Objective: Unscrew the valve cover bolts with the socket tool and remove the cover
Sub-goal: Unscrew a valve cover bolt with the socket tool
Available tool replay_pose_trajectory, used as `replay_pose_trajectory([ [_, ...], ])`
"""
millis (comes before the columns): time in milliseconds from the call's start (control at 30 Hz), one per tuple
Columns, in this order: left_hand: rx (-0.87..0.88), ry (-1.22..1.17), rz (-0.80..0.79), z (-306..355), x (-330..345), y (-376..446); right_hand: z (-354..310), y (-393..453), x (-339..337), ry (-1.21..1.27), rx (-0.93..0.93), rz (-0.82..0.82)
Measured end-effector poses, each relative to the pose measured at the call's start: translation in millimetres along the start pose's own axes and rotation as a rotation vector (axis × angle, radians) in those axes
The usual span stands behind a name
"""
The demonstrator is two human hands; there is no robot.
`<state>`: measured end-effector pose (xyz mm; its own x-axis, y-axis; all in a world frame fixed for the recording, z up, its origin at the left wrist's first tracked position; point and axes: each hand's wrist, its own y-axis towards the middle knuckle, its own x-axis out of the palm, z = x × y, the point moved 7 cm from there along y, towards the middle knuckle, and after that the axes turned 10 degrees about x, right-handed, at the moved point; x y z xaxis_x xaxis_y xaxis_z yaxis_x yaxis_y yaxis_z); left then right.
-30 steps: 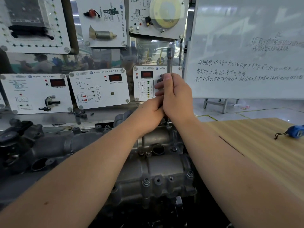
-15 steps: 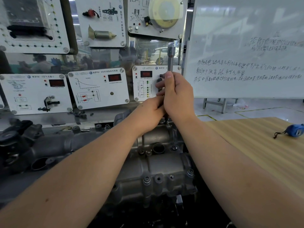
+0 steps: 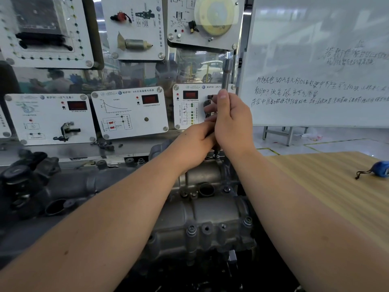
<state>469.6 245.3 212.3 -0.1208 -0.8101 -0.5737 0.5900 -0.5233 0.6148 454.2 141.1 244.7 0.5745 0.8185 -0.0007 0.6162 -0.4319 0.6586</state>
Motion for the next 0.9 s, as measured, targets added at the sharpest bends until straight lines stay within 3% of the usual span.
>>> replay_pose_trajectory([
  [500,0.076,-0.05,0.009,10.1,-0.6,-2.8,-4.2,-2.8,1.6,0.013,-0.027,-0.045],
  [900,0.033,-0.017,0.007,5.5,0.7,-1.7,-8.1,-4.2,-1.0,-0.003,-0.047,-0.011],
])
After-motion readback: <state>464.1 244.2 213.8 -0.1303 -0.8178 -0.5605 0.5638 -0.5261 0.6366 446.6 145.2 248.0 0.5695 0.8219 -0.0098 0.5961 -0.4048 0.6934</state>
